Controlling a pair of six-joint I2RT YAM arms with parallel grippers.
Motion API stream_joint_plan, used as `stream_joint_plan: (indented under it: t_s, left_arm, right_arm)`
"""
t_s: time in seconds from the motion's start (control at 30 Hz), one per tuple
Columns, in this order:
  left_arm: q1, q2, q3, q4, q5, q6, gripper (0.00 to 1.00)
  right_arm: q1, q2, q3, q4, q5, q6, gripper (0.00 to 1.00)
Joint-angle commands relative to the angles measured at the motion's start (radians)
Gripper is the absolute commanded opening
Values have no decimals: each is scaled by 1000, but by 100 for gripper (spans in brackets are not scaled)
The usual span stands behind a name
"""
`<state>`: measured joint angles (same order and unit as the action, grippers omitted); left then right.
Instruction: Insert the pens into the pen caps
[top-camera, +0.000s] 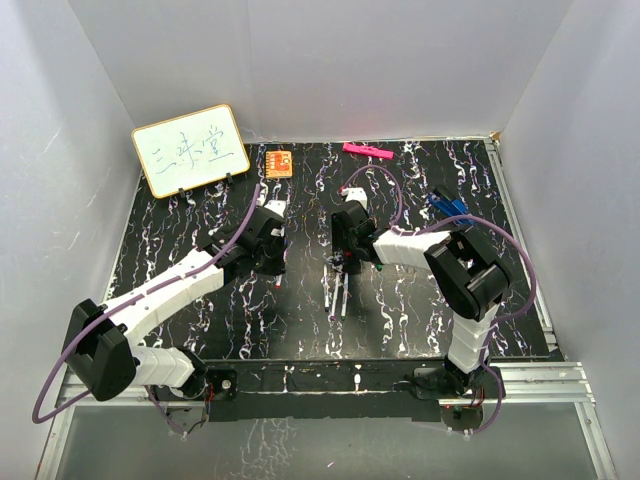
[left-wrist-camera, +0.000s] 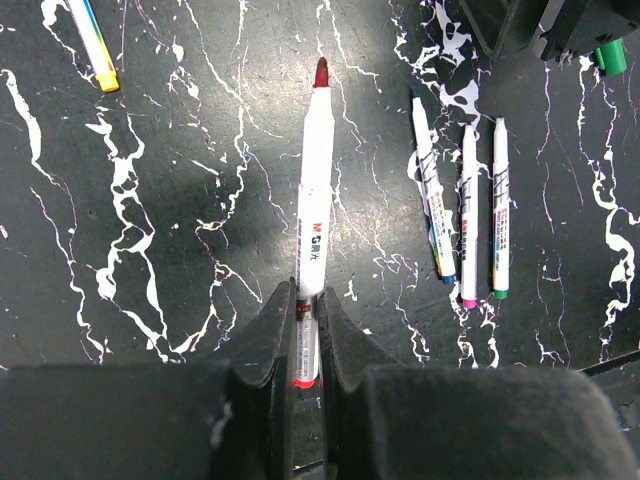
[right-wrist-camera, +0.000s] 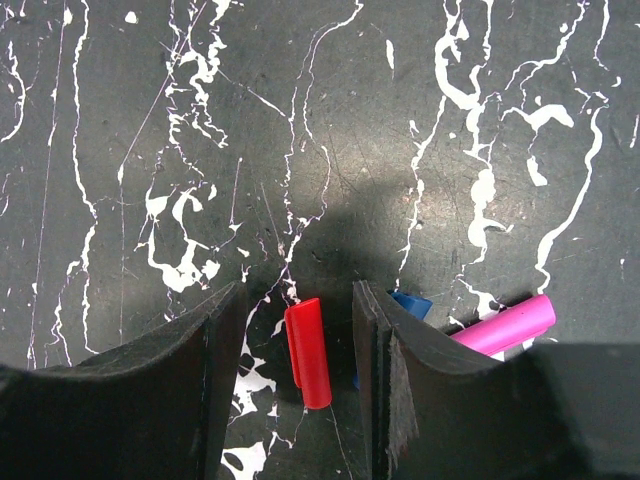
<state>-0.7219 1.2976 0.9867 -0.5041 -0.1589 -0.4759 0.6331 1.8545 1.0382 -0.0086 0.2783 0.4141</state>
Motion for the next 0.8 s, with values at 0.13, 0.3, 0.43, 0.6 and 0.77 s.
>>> stream_joint_plan:
  t_s: [0.13,0.3,0.43,0.6,0.77]
  left_arm:
    - [2,-4,4,-5,-19,5,0]
    - [2,-4,9,-3,-23,9,0]
    - [3,-12,12,-1,-34,14,0]
    - [4,-20,12,1,-42,22,0]
    - [6,-34,9,5,-50,26,0]
  right_arm:
    - [12,-14,17,-47,16,30,45]
    - [33,-25,7,-103,20,45,42]
    - [50,-24,8,-159,35,61,38]
    - [76,-15,11,-212,73,73,34]
    - [83,19,41,-278,113,89,27]
